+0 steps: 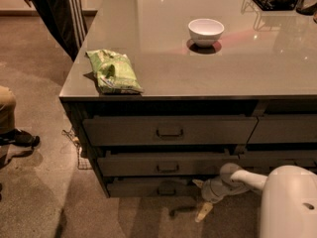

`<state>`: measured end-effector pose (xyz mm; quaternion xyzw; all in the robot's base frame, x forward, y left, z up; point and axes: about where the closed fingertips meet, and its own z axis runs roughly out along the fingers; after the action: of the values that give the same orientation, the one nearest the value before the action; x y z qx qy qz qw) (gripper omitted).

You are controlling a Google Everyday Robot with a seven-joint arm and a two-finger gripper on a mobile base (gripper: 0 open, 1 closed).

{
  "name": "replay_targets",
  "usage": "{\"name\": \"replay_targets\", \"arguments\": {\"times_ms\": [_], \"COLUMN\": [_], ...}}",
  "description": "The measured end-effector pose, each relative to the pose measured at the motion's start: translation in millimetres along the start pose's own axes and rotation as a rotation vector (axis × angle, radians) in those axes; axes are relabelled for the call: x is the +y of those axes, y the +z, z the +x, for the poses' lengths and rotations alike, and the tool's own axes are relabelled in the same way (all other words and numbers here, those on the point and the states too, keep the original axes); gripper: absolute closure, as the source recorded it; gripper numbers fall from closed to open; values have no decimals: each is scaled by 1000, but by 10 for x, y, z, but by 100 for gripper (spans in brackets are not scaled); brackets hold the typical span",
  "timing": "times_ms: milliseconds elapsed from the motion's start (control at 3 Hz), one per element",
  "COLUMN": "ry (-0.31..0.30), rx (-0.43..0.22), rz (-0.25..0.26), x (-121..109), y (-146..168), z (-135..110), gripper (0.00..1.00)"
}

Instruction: Open bottom drawer

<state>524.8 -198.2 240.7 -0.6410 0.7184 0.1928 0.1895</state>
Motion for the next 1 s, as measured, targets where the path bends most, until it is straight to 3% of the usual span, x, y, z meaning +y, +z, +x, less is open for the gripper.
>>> {"name": "replay_targets", "arguments": {"times_ms": [333,1000], "ry": [14,1], "rx": [-12,-46], "rz": [6,72], "x": [-165,-493], "y": [136,199], "z": [131,181], "gripper": [0,0]}}
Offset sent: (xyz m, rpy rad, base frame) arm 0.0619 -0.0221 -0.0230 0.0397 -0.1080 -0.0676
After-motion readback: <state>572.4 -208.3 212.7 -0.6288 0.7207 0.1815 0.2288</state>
